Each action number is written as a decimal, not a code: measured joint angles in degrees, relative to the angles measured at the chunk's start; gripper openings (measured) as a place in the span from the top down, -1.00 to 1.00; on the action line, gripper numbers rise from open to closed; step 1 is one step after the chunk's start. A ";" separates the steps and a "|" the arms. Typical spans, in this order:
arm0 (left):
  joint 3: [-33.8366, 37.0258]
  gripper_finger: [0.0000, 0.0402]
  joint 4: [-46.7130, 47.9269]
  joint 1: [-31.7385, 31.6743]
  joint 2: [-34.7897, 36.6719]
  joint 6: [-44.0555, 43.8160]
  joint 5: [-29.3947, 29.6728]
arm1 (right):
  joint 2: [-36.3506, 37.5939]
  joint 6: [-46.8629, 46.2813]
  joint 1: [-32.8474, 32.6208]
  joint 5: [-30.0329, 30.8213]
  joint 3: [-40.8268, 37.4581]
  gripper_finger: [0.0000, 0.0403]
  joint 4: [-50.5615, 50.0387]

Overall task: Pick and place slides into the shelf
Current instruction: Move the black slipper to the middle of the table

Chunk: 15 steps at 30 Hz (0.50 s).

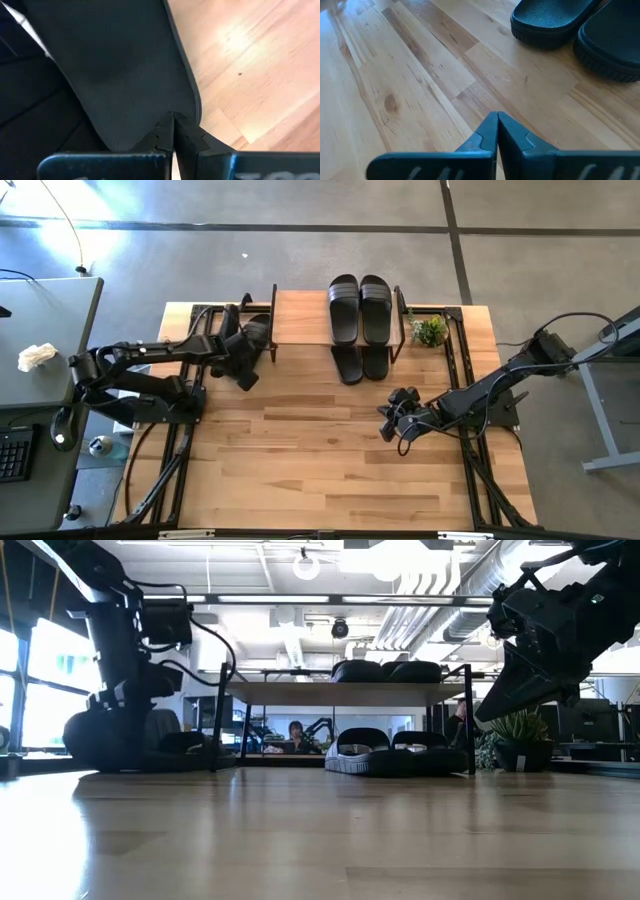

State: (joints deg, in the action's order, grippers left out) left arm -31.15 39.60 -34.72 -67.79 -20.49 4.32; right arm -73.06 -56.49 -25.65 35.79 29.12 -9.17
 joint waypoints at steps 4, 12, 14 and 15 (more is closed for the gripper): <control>0.03 1.00 1.12 4.01 0.01 -5.96 1.40 | 0.00 0.00 0.00 -0.02 0.00 1.00 0.01; 0.00 1.00 0.98 13.81 0.00 -15.90 1.33 | 0.00 -0.04 0.02 -1.00 0.00 1.00 0.04; 0.00 1.00 0.93 16.25 0.00 -18.68 0.96 | 0.00 -0.04 0.01 -1.49 0.00 1.00 0.04; 0.02 1.00 0.90 17.50 0.00 -19.98 0.46 | 0.00 -0.04 0.00 -1.70 0.00 1.00 0.05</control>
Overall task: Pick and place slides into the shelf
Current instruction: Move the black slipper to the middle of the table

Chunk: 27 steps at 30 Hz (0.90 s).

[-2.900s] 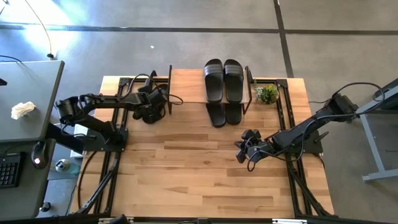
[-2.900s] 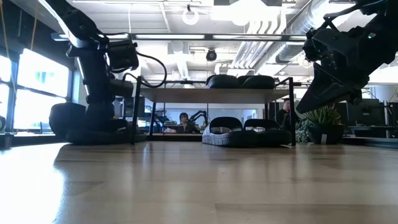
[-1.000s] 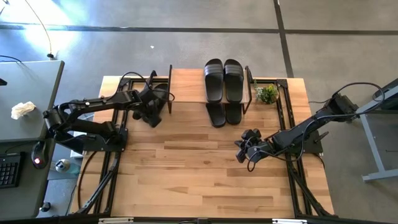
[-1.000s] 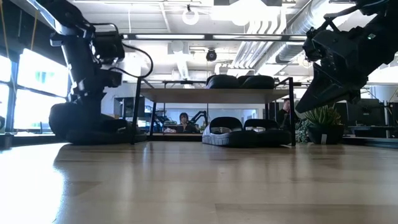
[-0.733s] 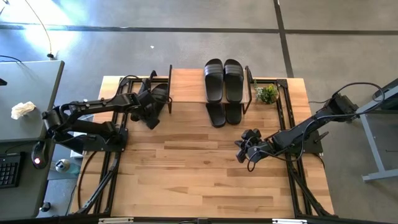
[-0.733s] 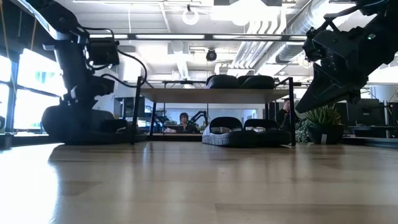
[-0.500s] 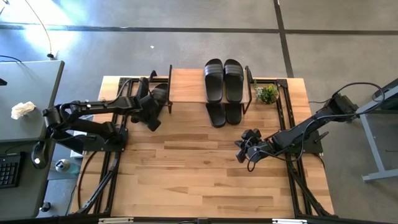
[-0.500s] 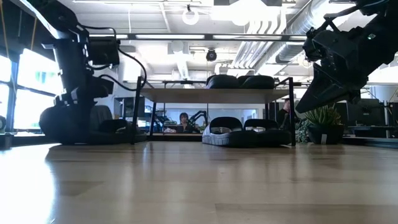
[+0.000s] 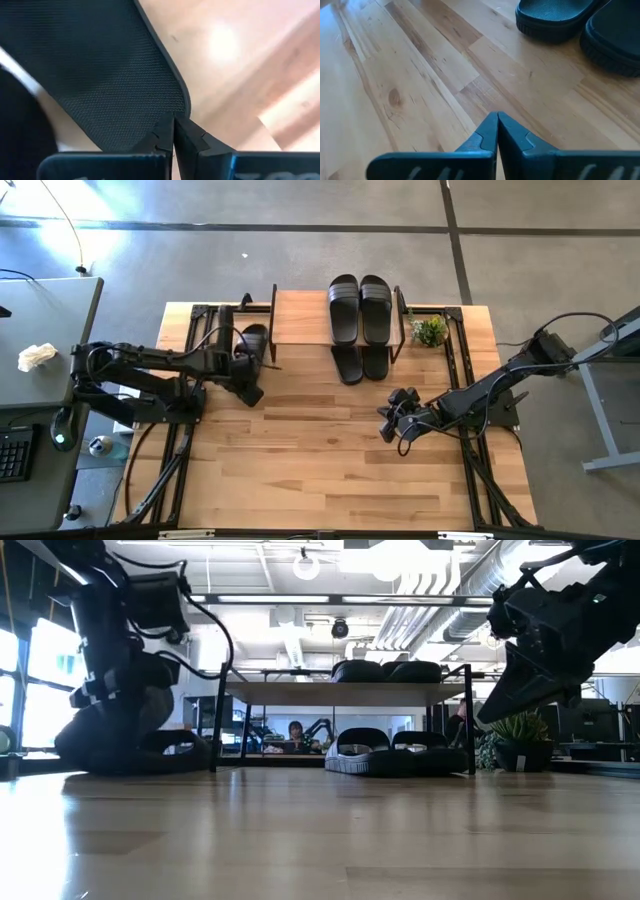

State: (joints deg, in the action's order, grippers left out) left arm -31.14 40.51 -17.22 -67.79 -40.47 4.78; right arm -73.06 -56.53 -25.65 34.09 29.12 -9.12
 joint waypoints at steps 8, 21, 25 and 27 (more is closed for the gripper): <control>0.09 1.00 -0.75 9.52 -0.09 -10.05 -1.72 | 0.00 -0.09 0.00 -0.70 0.00 1.00 0.02; 0.28 1.00 -8.67 25.31 -0.15 -22.10 -4.62 | 0.00 0.02 0.00 -1.36 0.00 1.00 0.05; 0.24 1.00 -11.56 29.63 -0.13 -25.19 -6.64 | -0.01 0.03 0.00 -1.44 0.00 1.00 0.06; 0.24 1.00 -12.90 31.92 -0.13 -27.06 -7.25 | 0.00 0.04 0.00 -1.60 0.00 1.00 0.04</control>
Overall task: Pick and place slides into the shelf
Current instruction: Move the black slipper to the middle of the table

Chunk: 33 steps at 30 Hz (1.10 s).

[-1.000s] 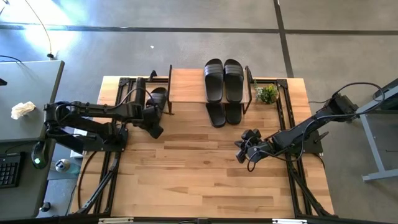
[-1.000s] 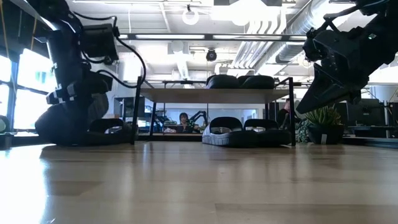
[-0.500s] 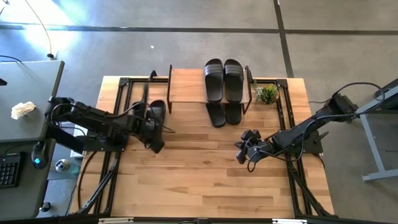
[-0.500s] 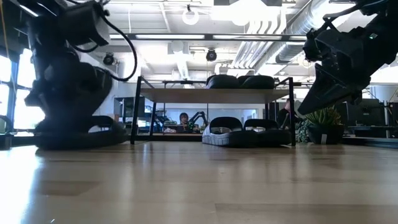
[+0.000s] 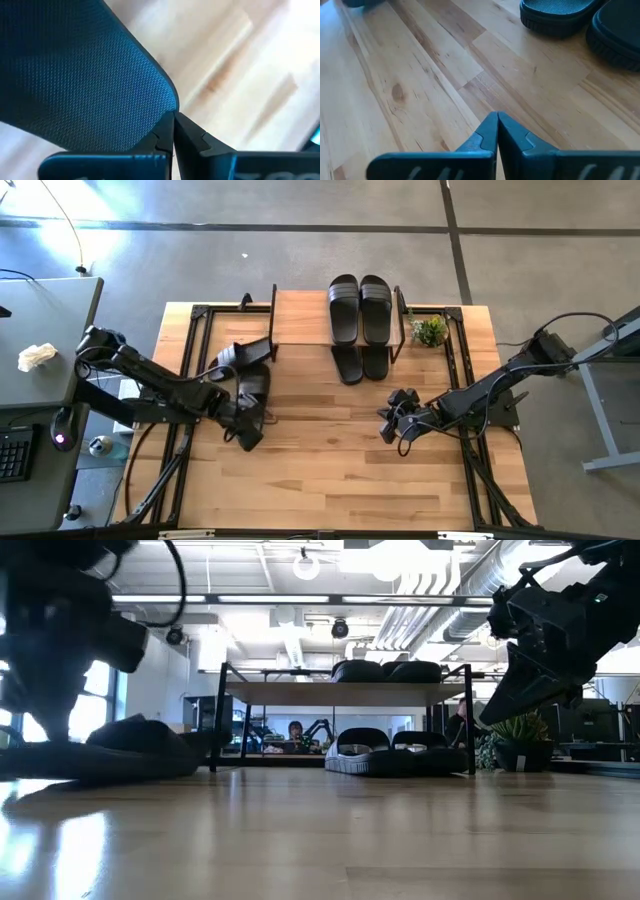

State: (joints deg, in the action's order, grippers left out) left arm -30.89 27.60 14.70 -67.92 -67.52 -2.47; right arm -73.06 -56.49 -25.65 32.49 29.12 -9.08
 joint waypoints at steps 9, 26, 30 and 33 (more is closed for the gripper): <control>-0.11 1.00 -9.21 10.20 0.03 -5.40 -0.51 | 0.00 0.00 0.00 -0.17 0.00 1.00 -0.02; -11.21 1.00 3.08 14.58 0.07 16.36 21.01 | -0.01 0.04 0.02 -0.56 0.00 1.00 -0.04; -17.08 1.00 20.09 14.58 0.11 19.76 30.48 | 0.00 0.02 0.00 -1.10 0.00 1.00 -0.04; -18.41 1.00 28.29 14.55 0.11 21.44 33.02 | -0.02 0.04 0.00 -1.04 0.00 1.00 -0.04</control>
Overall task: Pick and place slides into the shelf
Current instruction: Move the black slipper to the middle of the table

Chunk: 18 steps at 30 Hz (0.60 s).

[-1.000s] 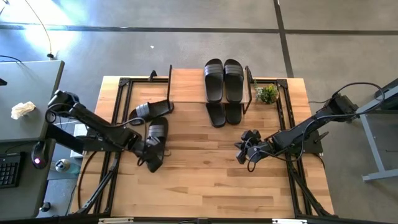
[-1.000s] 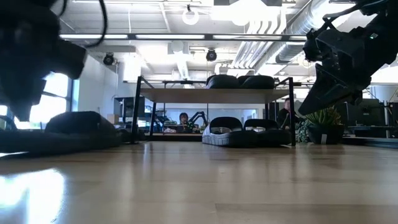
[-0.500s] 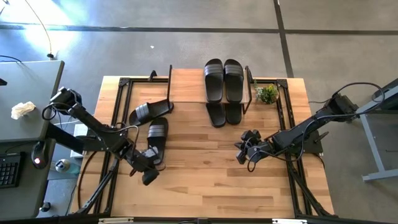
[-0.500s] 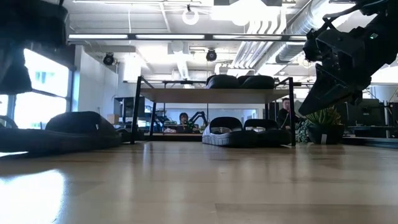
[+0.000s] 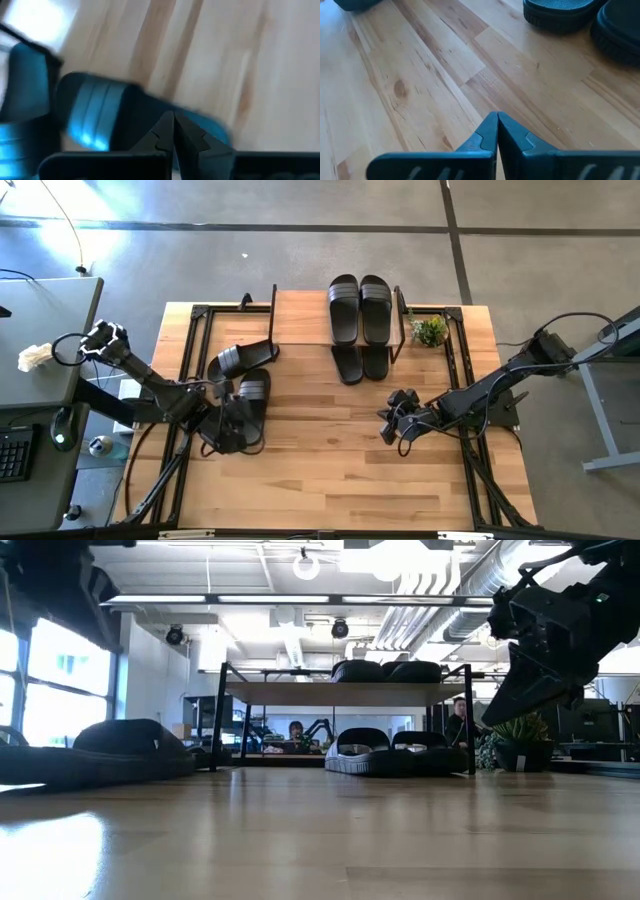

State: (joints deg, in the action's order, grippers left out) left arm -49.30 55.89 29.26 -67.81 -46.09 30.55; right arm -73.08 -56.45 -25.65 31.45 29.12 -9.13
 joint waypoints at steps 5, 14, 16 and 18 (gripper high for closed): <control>1.87 0.93 2.36 0.00 -0.28 0.68 -0.34 | 0.00 0.15 0.00 0.45 0.00 1.00 0.00; 2.25 0.41 3.09 -0.04 -4.36 0.87 2.07 | 0.01 0.17 0.02 1.52 0.00 1.00 0.14; 2.25 0.29 3.90 -0.02 -5.86 0.98 2.84 | 0.02 0.15 0.02 1.68 0.00 1.00 0.35; 2.25 0.18 4.62 -0.02 -7.84 1.06 4.43 | 0.00 0.17 0.02 1.76 0.00 1.00 0.35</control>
State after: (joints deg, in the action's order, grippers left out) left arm -47.05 60.52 29.23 -75.66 -45.03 34.98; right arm -73.08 -56.27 -25.63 33.21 29.13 -8.78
